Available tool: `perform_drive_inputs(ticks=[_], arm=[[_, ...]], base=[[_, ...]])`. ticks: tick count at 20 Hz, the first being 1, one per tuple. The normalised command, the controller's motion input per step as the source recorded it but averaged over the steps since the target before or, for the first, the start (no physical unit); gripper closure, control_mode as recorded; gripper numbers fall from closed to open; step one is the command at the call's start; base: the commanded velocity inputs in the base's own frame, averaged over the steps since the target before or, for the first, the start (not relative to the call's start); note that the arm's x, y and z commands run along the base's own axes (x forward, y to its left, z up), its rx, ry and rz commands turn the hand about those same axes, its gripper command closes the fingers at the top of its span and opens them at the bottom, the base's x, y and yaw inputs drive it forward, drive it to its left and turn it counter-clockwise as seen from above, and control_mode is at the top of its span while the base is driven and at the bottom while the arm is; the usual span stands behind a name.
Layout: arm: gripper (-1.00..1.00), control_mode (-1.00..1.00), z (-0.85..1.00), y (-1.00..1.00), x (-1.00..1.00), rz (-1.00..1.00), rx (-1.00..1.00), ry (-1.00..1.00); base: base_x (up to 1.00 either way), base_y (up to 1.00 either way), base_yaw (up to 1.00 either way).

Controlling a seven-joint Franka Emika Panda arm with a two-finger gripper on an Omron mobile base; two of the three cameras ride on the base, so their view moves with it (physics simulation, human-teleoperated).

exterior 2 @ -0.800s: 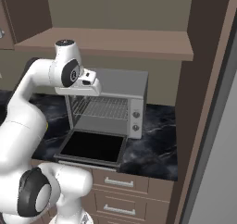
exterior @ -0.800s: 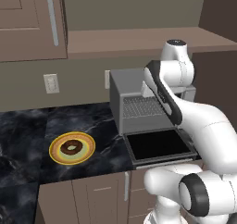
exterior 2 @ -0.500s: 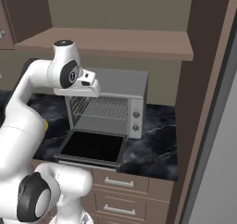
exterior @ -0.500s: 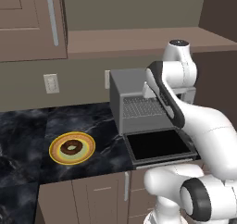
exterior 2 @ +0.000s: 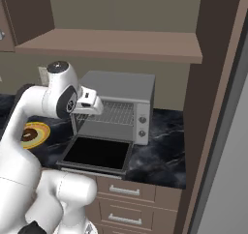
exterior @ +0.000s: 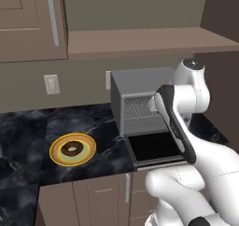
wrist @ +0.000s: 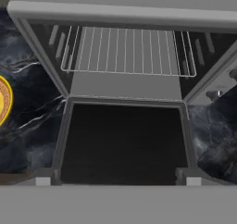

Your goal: Pick up the bagel from the plate, place it on the toaster oven rack, close the door, and set the timer.

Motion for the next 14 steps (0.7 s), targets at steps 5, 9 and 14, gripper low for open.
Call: perform_drive_inputs(ticks=[5,9,14], arm=[[-1.0,-1.0,-0.04,0.0,-0.06,0.0,0.01,-0.14],[-1.0,-1.0,0.0,0.0,0.0,0.0,0.0,-0.03],[-1.0,-1.0,0.0,-0.02,0.06,0.0,0.0,0.0]], base=[[0.0,0.0,0.0],[0.0,0.0,0.0],[0.0,0.0,0.0]])
